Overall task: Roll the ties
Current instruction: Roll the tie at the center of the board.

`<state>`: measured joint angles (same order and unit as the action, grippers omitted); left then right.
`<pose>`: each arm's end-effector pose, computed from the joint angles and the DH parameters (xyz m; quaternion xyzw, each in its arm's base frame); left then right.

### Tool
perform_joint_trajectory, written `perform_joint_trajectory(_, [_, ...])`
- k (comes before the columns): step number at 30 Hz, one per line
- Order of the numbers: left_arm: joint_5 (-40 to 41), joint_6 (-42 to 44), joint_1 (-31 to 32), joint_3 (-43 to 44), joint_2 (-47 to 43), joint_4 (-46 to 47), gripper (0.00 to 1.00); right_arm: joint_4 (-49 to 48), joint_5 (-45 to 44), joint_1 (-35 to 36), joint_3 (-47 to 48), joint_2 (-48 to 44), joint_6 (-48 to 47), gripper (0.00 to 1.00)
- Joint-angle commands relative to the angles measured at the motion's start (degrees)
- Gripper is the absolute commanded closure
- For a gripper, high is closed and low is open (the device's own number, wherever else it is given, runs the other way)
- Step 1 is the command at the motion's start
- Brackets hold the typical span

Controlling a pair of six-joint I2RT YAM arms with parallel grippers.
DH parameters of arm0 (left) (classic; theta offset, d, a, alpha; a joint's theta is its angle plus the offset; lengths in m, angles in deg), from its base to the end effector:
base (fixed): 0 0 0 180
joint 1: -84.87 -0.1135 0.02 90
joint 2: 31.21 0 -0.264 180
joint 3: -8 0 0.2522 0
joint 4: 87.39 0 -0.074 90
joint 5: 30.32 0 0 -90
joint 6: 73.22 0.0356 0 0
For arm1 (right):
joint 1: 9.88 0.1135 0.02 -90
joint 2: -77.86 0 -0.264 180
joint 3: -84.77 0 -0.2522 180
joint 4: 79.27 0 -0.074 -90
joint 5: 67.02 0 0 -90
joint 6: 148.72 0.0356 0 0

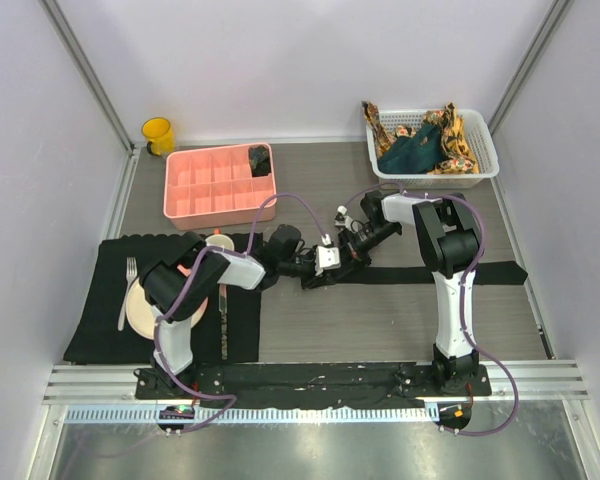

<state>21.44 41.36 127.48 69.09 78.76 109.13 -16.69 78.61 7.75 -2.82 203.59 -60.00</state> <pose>0.2516 -0.2614 0.1171 0.5896 0.6022 -0.3548 0.4049 0.3487 0.1417 0.0957 0.1214 -0.8752 -0.4548 0.1113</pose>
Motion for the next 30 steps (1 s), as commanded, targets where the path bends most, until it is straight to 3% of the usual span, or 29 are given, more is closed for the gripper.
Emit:
perform_joint_trajectory(1, [-0.60,3.63,0.46,-1.54,1.30,-13.49,0.76,-2.50,-2.64,0.21,2.99,-1.54,-1.27,0.99])
perform_joint_trajectory(3, [-0.96,3.55,0.46,-1.19,1.47,-14.46,0.59,-1.71,-1.42,0.30,3.78,-1.80,-1.45,0.99])
perform_joint_trajectory(4, [-0.79,3.20,0.46,-0.41,1.65,-15.33,0.57,-1.45,-1.32,0.30,4.66,-2.07,-1.36,0.99])
perform_joint_trajectory(9, [-0.52,2.75,0.46,1.53,2.97,-17.53,0.48,0.49,-0.44,0.48,5.37,-1.90,-2.32,0.99])
perform_joint_trajectory(13, [0.18,3.37,0.46,2.41,3.23,-19.73,0.48,0.49,-0.70,0.48,4.58,-1.63,-2.68,0.99])
perform_joint_trajectory(17, [0.18,3.81,0.37,2.15,2.97,-20.26,0.37,0.49,-0.79,0.48,5.02,-1.28,-2.59,0.99])
perform_joint_trajectory(20, [1.06,3.72,0.37,2.24,3.23,-20.70,0.35,0.49,-0.71,0.48,5.11,-1.45,-2.68,0.99])
perform_joint_trajectory(23, [2.03,3.28,0.46,2.33,3.40,-20.96,0.24,0.49,-0.53,0.57,4.58,-1.81,-2.68,0.99])
perform_joint_trajectory(25, [2.47,3.28,0.46,2.94,4.02,-21.93,0.28,0.49,-0.53,0.74,4.40,-1.89,-2.68,0.99])
perform_joint_trajectory(26, [2.64,3.28,0.46,3.03,4.02,-22.02,0.35,0.49,-0.27,0.74,4.40,-1.81,-2.76,0.99])
perform_joint_trajectory(30, [2.29,4.33,0.46,3.47,4.46,-23.95,0.49,0.58,0.35,0.92,4.76,-2.16,-2.76,0.99])
